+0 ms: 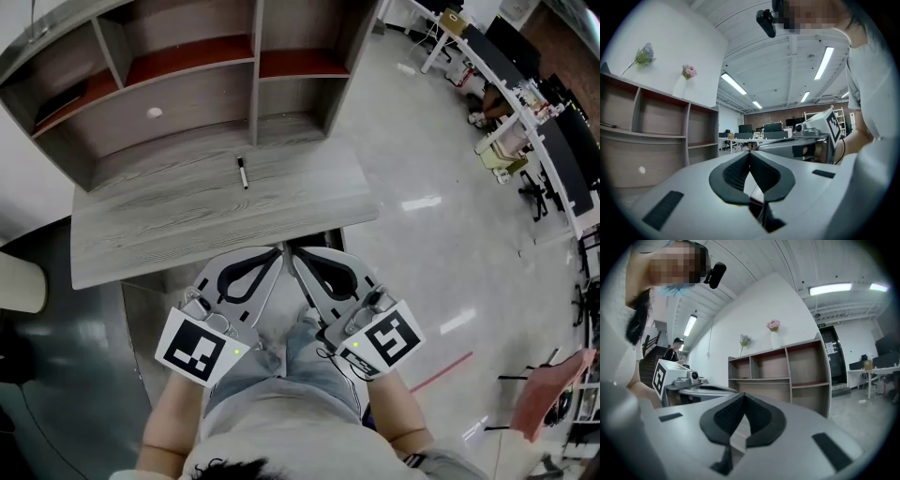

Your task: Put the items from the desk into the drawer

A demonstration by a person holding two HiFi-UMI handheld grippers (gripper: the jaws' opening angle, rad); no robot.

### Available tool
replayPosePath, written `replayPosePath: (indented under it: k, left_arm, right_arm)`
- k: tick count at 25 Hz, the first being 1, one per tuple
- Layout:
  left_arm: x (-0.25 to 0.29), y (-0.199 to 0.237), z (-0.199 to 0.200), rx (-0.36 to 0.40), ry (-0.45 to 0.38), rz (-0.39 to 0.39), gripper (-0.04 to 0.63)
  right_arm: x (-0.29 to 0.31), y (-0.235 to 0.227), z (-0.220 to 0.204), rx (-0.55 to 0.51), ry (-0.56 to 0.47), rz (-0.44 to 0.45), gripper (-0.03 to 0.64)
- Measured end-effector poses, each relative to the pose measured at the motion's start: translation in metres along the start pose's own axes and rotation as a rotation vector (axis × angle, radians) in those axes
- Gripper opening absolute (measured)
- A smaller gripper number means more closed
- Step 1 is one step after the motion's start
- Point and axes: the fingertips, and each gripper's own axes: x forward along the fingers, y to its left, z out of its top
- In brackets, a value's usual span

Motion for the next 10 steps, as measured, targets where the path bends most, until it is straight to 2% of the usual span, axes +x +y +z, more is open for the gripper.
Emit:
replayPosePath:
  k: [10]
  left_arm:
    - [-0.032, -0.003, 0.005, 0.009, -0.02, -0.015, 0.008]
  right_arm:
    - [0.002, 0.031, 0.004, -0.006, -0.011, 0.001, 0.008]
